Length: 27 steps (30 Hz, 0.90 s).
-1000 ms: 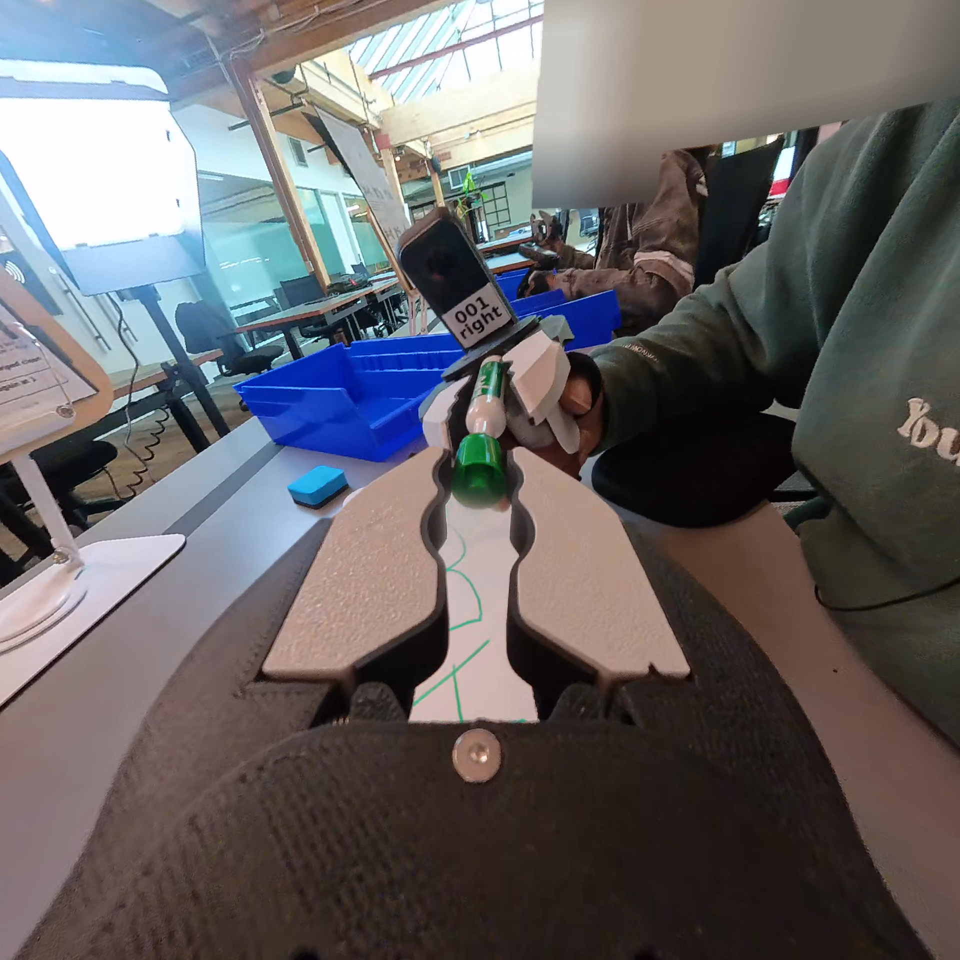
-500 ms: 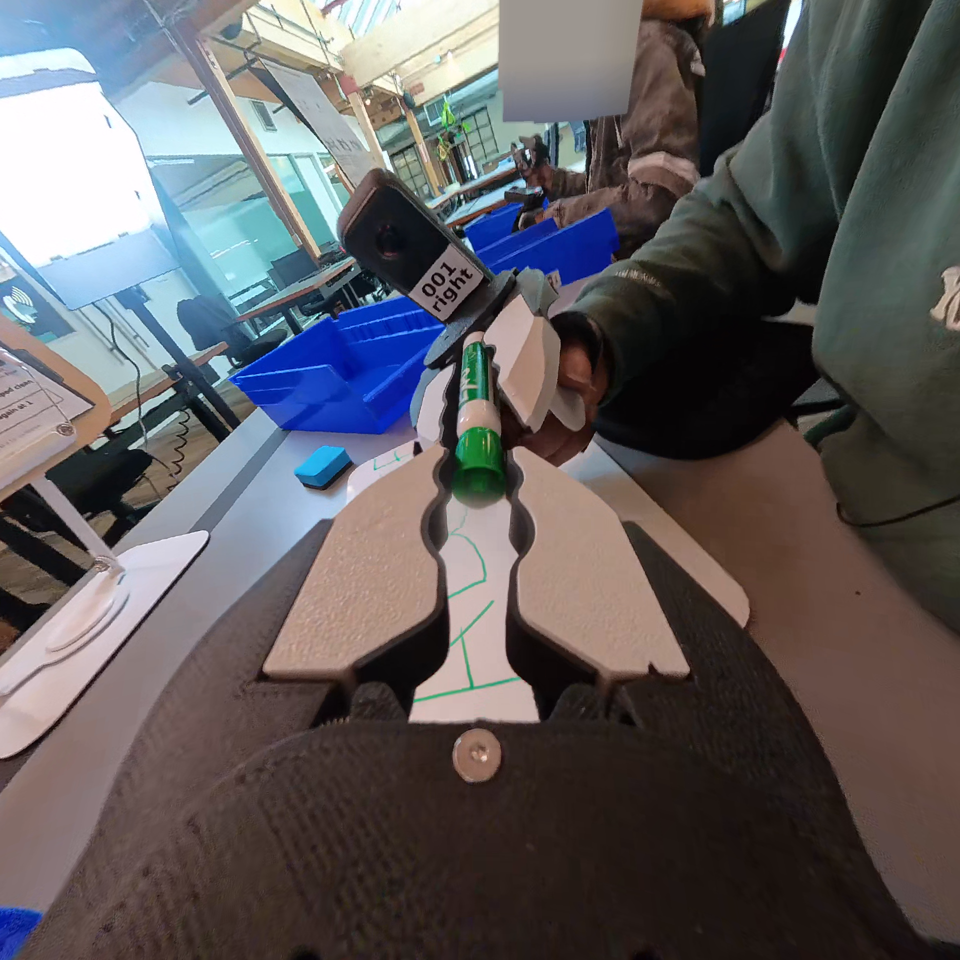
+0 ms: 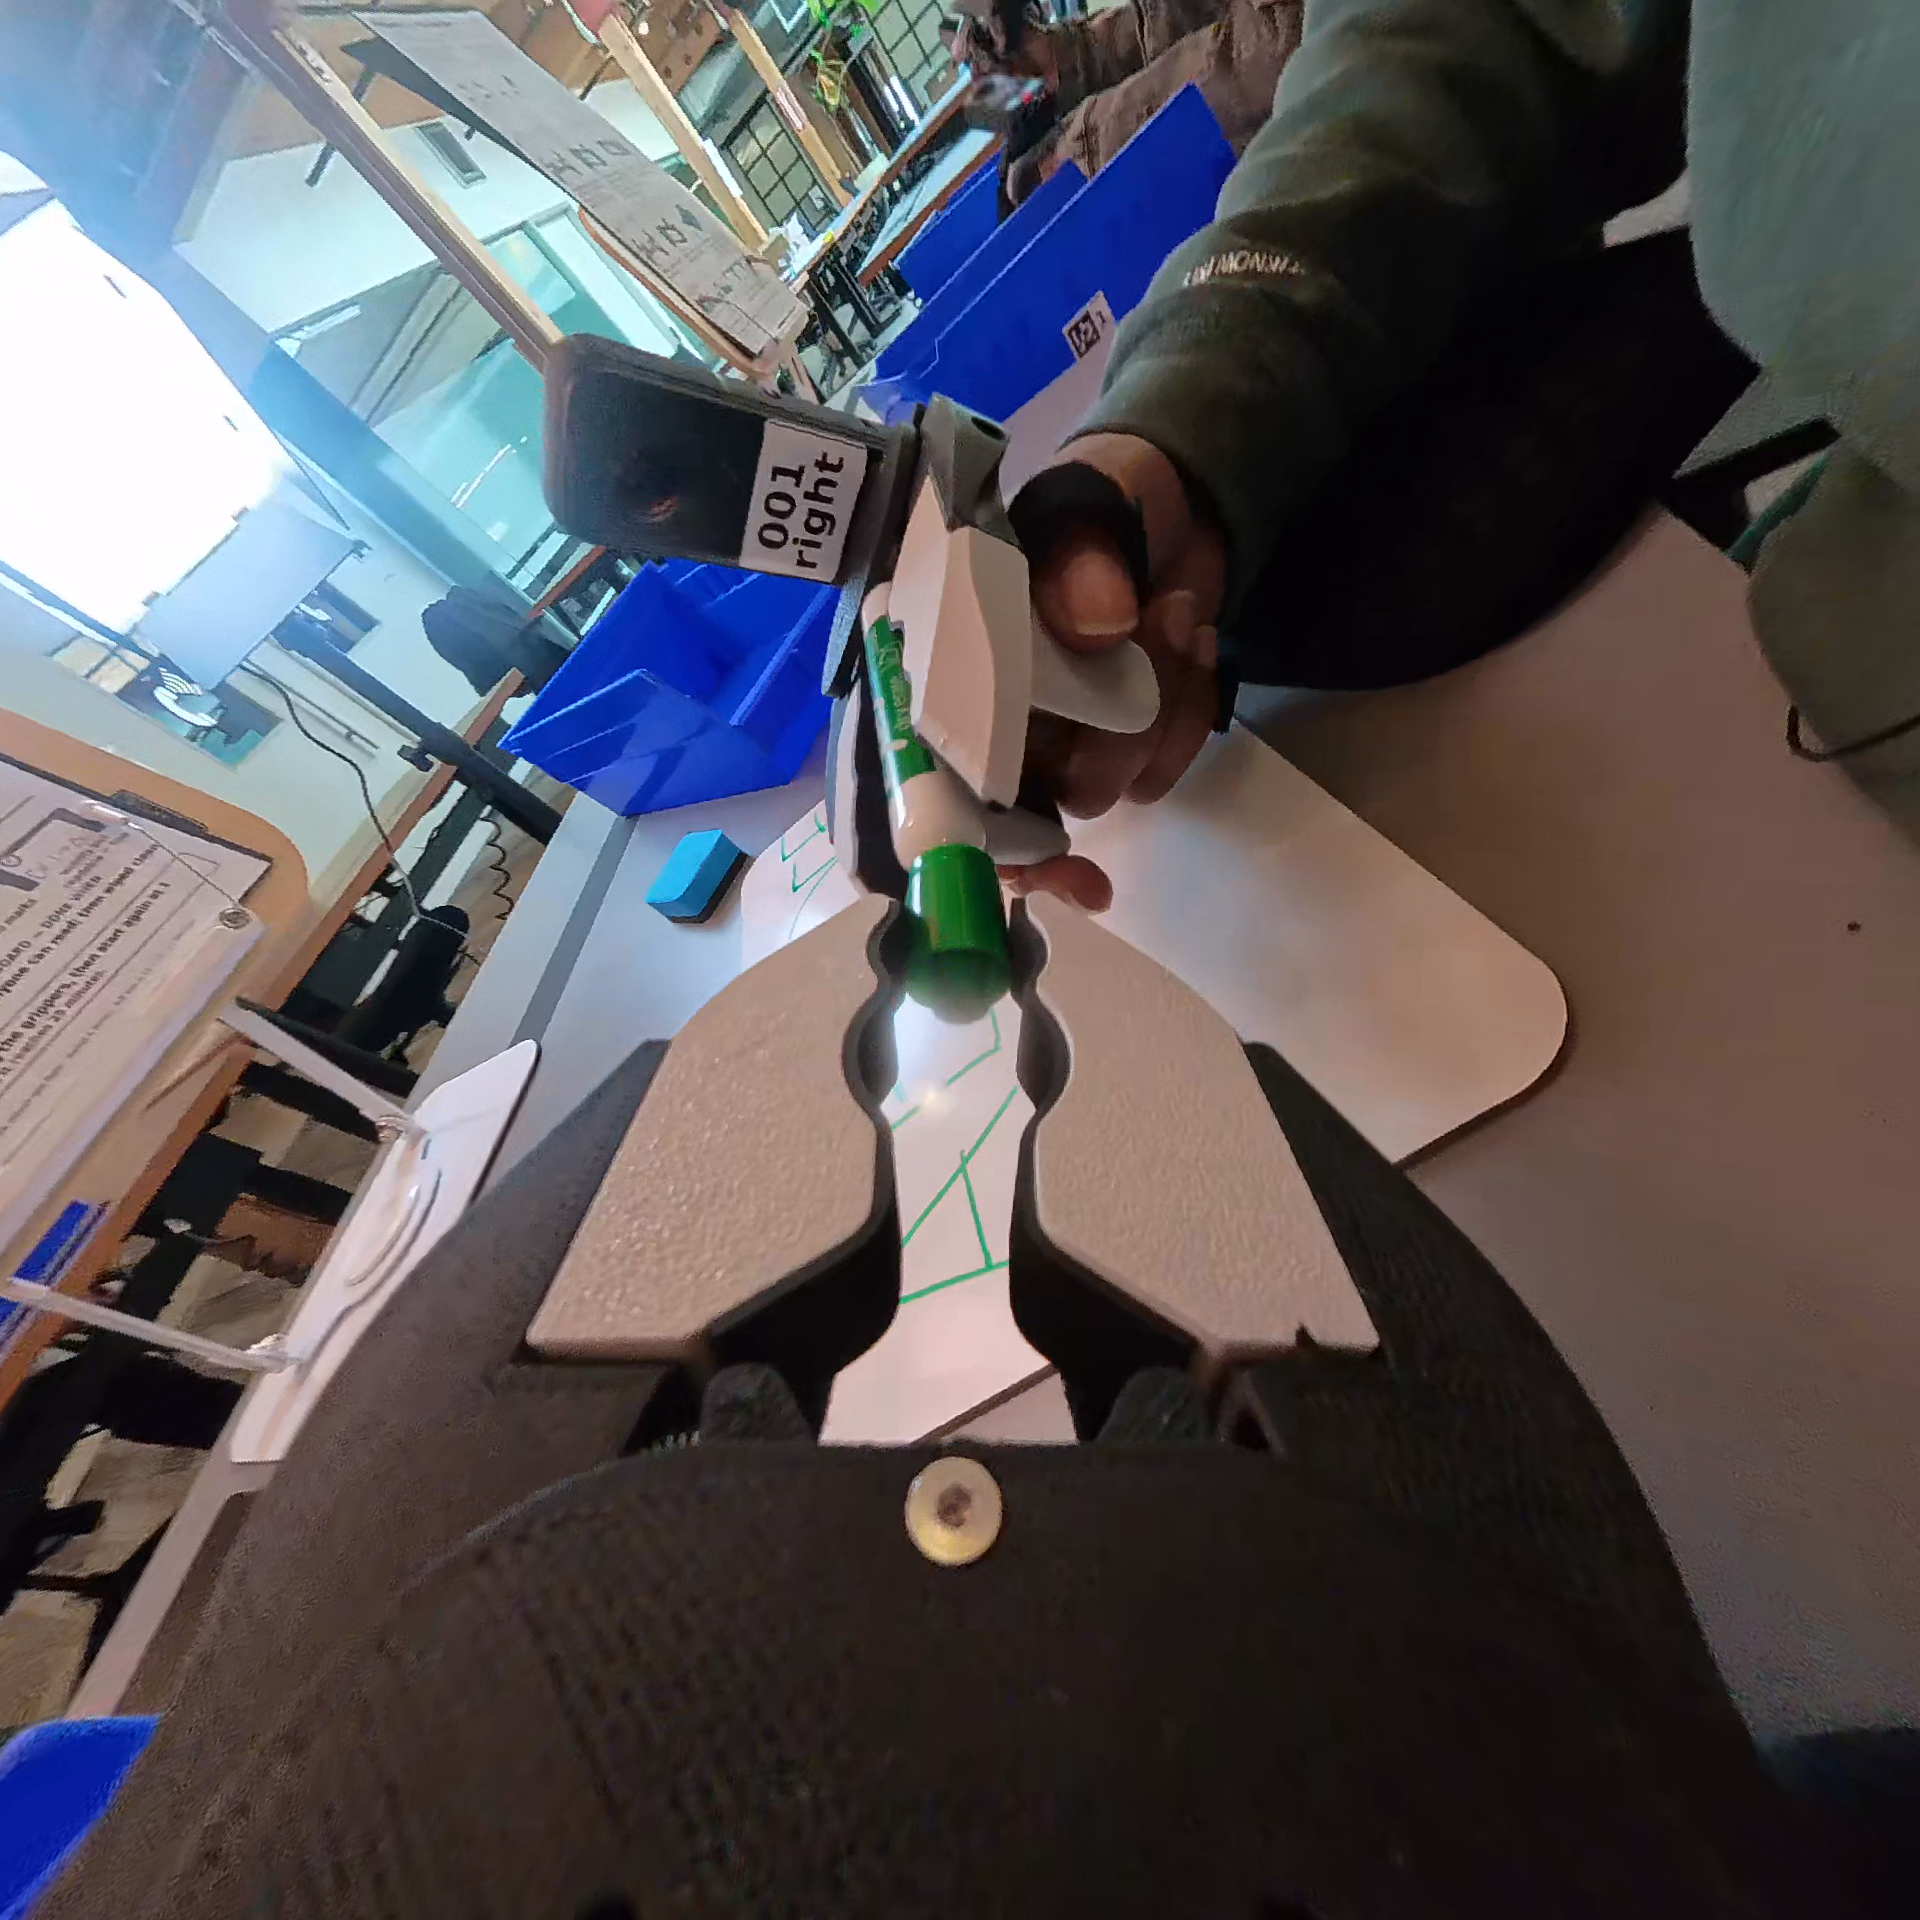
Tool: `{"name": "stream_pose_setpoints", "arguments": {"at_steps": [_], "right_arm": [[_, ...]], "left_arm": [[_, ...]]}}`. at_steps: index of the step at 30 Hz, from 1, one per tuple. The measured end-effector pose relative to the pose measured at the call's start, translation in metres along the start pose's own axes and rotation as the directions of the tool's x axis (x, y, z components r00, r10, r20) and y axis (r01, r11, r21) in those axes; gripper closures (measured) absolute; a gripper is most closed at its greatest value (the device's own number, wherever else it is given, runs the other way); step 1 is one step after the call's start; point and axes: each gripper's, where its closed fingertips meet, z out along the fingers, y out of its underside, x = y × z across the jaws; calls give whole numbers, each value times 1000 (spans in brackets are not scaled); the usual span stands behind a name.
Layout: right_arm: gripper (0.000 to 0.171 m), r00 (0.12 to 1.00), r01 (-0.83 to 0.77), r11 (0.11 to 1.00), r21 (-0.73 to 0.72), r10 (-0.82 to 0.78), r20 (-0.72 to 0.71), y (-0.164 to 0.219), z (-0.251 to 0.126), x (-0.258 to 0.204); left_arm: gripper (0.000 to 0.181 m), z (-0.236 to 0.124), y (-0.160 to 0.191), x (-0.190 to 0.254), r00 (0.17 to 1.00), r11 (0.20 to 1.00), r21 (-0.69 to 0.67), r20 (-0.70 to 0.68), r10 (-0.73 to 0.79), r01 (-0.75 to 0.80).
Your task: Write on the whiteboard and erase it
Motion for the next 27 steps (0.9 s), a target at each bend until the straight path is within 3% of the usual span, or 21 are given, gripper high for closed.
{"name": "stream_pose_setpoints", "arguments": {"at_steps": [7,16,21,27], "right_arm": [[139,1000,-20,999,-48,19,-17,8,-2,6],[138,998,-64,998,-6,64,7,1,-4,7],[137,999,47,999,-9,-47,2,-11,-4,4],[137,997,82,996,-37,-82,-3,-4,-1,6]], "left_arm": [[162,4,9,2,999,998,-53,11,41,-40],[162,5,5,-6,999,999,-19,18,-38,39],[162,1,-2,-17,995,994,31,20,-101,101],[162,0,4,-13,994,994,-1,-2,-109,109]]}}
